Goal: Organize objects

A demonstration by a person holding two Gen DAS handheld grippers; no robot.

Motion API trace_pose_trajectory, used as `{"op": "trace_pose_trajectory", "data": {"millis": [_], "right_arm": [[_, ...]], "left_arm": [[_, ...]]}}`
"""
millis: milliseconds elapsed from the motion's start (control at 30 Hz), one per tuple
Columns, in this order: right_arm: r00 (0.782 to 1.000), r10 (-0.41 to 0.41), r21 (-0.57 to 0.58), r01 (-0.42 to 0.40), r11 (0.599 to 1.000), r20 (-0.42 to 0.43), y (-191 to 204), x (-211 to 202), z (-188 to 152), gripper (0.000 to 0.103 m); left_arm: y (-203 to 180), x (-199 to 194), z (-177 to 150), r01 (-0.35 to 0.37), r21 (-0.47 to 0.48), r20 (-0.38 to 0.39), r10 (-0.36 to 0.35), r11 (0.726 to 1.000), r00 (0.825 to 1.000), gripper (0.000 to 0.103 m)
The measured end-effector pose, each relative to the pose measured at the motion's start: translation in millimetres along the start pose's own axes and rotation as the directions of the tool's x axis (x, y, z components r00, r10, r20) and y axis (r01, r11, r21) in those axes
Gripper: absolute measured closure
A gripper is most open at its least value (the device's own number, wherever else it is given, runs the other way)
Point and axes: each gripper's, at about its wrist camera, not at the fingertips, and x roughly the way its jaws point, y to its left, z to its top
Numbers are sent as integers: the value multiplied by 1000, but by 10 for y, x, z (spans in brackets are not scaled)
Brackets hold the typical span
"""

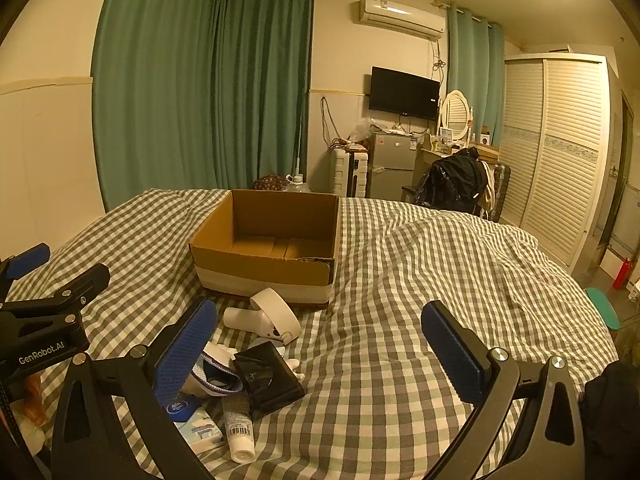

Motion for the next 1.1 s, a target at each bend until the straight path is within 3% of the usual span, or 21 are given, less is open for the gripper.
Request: {"op": "trace_pose_trajectory", "data": {"millis": [1100], "right_arm": [[1000, 16, 12, -16, 1000, 2, -51, -63, 37, 0]], "left_arm": [[-40, -81, 15, 26, 3, 9, -26, 1000, 1000, 0]]}}
